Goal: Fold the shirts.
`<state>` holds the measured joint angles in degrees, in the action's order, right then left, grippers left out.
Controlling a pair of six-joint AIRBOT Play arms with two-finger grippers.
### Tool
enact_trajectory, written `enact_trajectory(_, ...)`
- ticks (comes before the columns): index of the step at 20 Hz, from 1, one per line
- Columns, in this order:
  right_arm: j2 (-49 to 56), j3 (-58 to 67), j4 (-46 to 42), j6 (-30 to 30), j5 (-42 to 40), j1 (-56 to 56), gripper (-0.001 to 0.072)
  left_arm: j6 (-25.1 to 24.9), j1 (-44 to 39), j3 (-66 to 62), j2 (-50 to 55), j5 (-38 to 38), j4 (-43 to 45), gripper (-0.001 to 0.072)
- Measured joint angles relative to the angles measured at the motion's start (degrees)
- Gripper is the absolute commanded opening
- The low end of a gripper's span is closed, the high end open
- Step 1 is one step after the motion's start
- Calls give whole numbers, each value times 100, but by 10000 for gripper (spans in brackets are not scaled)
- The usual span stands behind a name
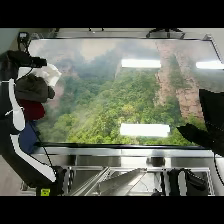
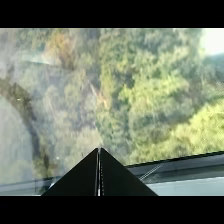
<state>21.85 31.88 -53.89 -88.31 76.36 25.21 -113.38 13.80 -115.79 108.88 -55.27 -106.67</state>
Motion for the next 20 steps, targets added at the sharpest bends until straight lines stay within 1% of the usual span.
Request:
enact_trajectory(1,0,0,0,0,-24,0,21,-160,-28,4,-201,-170,-579,13)
enact_trajectory(3,0,0,0,0,-153,0,21,-402,-170,4,-632,-540,-1445,13)
enact_trajectory(5,0,0,0,2,-278,0,21,-531,-413,4,-1010,-1102,-1956,13)
enact_trajectory(9,0,-2,0,0,-391,0,21,-584,-1154,175,-1366,-2446,-2417,13)
enact_trajectory(11,0,-2,0,0,-426,0,21,-564,-1572,564,-1445,-2787,-2500,13)
enact_trajectory(13,0,-2,-2,0,-431,0,21,-560,-1985,1126,-1469,-2909,-2564,17)
enact_trajectory(14,0,-2,-4,0,-433,0,21,-538,-2179,1436,-1469,-2905,-2575,226)
enact_trajectory(15,0,-2,-9,0,-459,0,21,-540,-2341,1698,-1467,-2852,-2586,714)
enact_trajectory(16,0,-2,-4,0,-492,0,22,-538,-2474,1921,-1467,-2754,-2603,688)
enact_trajectory(17,0,-2,0,0,-533,0,30,-511,-2562,2068,-1469,-2656,-2605,687)
enact_trajectory(18,0,-2,31,4,-584,0,123,-496,-2621,2157,-1467,-2557,-2603,687)
enact_trajectory(19,13,-2,70,83,-621,-2,338,-490,-2640,2181,-1469,-2498,-2592,687)
enact_trajectory(20,50,-7,157,219,-647,-2,383,-450,-2629,2168,-1469,-2452,-2522,686)
